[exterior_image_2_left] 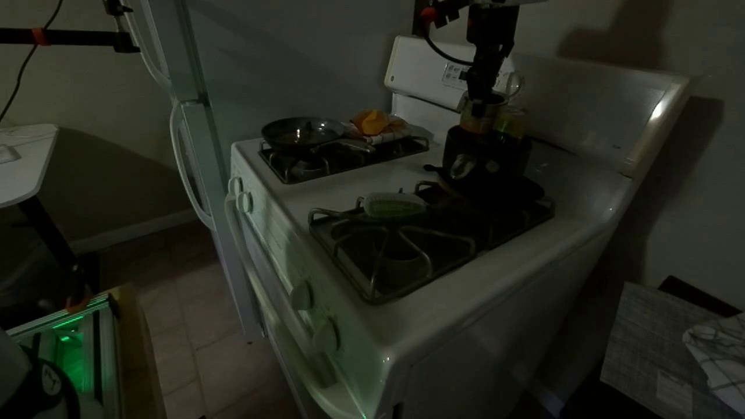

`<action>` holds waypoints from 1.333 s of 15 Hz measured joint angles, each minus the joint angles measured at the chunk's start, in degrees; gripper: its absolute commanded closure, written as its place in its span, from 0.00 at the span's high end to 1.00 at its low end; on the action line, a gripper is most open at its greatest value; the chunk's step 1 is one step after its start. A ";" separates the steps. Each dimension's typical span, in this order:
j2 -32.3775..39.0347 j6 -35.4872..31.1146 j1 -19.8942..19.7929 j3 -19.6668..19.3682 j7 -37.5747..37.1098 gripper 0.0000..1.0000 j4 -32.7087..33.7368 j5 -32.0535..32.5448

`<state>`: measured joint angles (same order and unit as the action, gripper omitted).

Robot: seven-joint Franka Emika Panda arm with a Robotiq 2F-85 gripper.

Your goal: Put the can inside the pot to the right

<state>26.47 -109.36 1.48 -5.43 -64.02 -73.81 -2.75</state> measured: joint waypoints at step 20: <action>2.87 1.95 2.11 -0.27 -3.43 0.36 0.53 4.62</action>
<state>29.35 -107.41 3.59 -5.69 -67.45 -73.27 1.87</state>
